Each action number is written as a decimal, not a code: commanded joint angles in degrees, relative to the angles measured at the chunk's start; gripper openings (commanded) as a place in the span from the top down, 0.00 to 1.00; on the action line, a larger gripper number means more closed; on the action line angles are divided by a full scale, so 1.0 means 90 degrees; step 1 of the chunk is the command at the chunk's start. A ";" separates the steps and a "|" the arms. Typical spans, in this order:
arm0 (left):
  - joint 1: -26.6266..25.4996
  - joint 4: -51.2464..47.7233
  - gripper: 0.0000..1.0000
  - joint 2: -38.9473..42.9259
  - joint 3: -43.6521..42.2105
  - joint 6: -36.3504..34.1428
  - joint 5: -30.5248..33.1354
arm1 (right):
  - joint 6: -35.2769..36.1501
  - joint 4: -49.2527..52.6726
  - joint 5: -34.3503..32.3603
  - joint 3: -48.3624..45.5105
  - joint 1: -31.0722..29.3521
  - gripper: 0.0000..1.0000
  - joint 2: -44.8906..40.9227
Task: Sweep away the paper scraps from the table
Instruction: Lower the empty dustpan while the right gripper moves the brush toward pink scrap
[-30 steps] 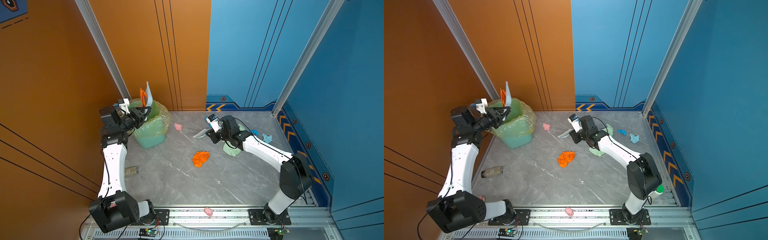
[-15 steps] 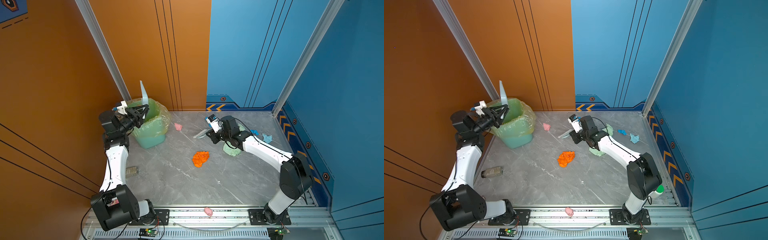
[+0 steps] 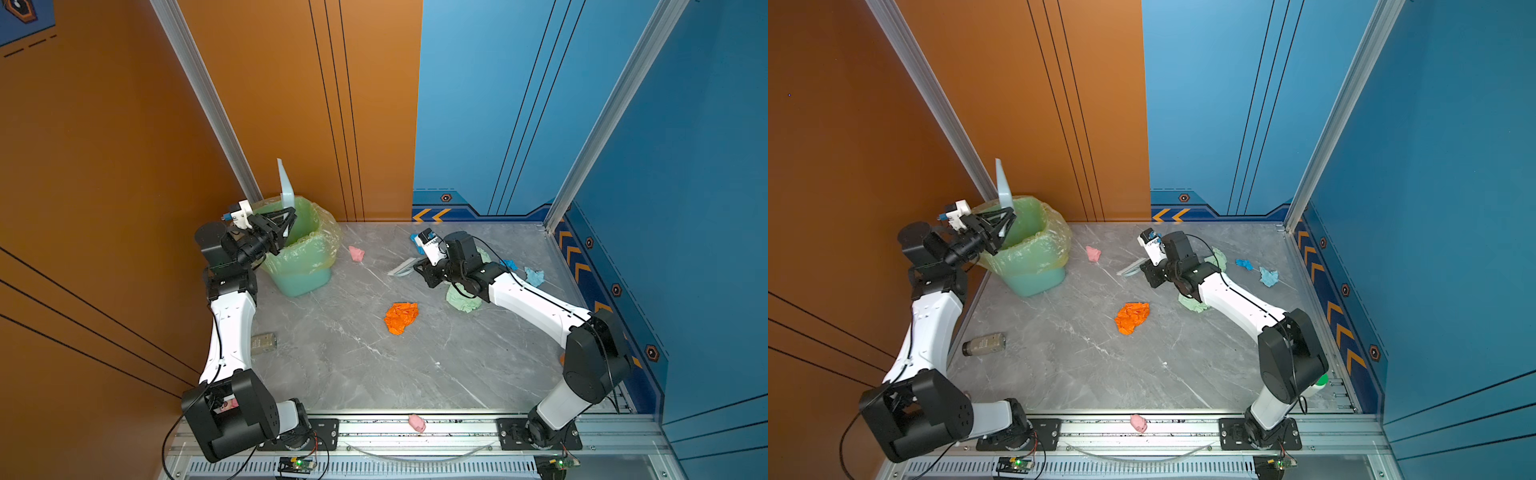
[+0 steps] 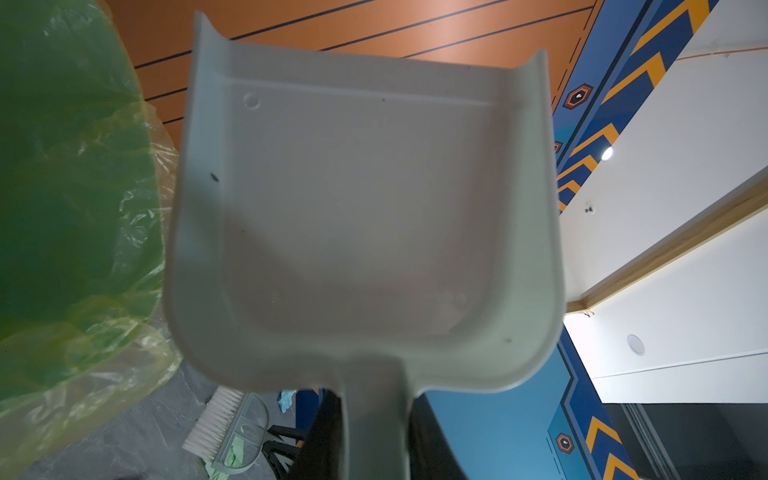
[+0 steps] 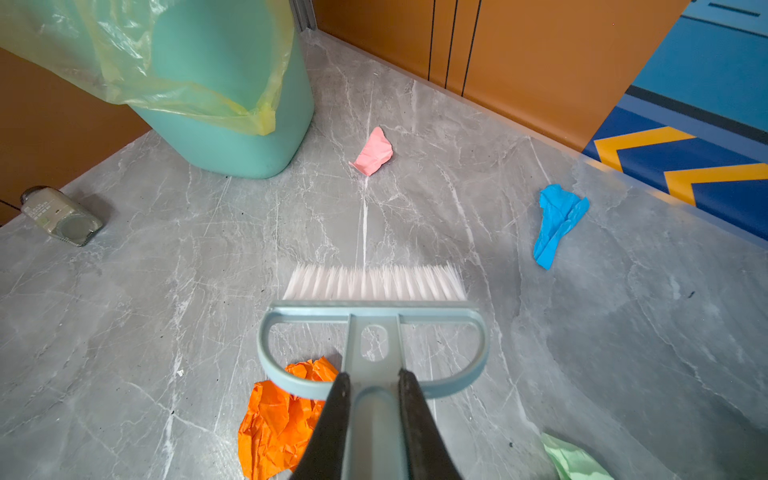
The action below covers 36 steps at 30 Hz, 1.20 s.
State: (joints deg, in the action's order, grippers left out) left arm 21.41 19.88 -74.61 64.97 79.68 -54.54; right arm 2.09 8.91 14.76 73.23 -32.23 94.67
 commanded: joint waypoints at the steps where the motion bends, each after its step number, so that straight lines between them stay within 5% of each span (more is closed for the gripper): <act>1: -0.0081 -0.1060 1.00 0.0444 0.0326 -0.1343 0.0115 | 0.0272 0.0725 0.0042 0.0241 0.0012 1.00 -0.0166; 5: -0.0765 -0.4442 1.00 0.0830 0.1319 -0.4399 0.1646 | 0.0599 0.2142 0.0244 0.0799 -0.0036 1.00 -0.0068; 9: -0.2020 -0.5298 1.00 0.1238 0.1466 -0.5991 0.3529 | 0.0832 0.3374 0.0238 0.1062 -0.0140 1.00 -0.0154; 17: -0.3576 -0.5468 1.00 0.1311 0.0685 -0.6845 0.5504 | 0.0810 0.4903 0.0488 0.1067 -0.0576 1.00 -0.0074; 25: -0.4881 -0.5510 1.00 0.1369 -0.0135 -0.7353 0.6866 | 0.0560 0.4715 0.0478 0.0986 -0.1155 1.00 0.0509; 36: -0.5084 -0.5832 1.00 0.2321 -0.1426 -0.6724 0.7518 | -0.0098 0.3470 -0.0106 0.1564 -0.0984 1.00 0.1535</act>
State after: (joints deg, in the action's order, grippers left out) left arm -24.34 -30.79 -55.92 54.28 17.04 9.69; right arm 4.36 45.58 17.41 85.34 -42.04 106.85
